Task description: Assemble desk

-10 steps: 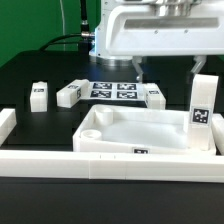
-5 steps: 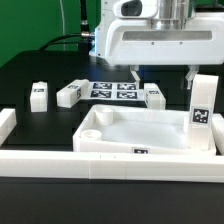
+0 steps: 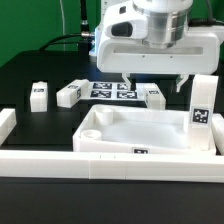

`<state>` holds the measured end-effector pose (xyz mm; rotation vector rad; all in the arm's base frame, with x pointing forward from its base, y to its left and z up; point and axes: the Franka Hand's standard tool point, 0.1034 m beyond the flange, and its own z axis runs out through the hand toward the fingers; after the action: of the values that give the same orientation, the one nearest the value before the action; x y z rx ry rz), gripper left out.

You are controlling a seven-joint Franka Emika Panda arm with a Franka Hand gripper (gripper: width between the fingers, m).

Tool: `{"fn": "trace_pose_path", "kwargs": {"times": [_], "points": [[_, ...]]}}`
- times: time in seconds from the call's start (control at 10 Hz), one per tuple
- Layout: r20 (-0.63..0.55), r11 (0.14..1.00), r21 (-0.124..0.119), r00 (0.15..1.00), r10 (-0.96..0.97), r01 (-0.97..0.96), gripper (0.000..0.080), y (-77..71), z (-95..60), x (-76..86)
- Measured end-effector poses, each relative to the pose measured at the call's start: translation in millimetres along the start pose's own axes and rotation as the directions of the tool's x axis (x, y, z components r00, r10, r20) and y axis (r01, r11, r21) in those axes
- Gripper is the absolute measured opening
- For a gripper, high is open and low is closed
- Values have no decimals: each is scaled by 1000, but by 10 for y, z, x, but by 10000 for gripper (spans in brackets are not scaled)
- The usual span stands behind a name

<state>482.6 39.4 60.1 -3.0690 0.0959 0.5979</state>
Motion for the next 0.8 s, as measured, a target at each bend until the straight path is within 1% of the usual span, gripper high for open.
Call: {"fn": "trace_pose_path", "kwargs": {"times": [0.1, 0.2, 0.3, 0.4, 0.5, 0.6, 0.8], "points": [[59, 1000, -3, 998, 1, 0, 649, -5, -3, 30], [68, 1000, -4, 998, 1, -1, 649, -7, 2, 72], [61, 1000, 12, 998, 15, -16, 649, -7, 30, 67], [60, 997, 47, 997, 52, -55, 649, 12, 110, 38], [73, 993, 74, 994, 82, -87, 649, 10, 169, -3], [84, 987, 108, 990, 112, -121, 649, -13, 198, -24], [105, 986, 110, 988, 115, -126, 649, -21, 209, -39]]}}
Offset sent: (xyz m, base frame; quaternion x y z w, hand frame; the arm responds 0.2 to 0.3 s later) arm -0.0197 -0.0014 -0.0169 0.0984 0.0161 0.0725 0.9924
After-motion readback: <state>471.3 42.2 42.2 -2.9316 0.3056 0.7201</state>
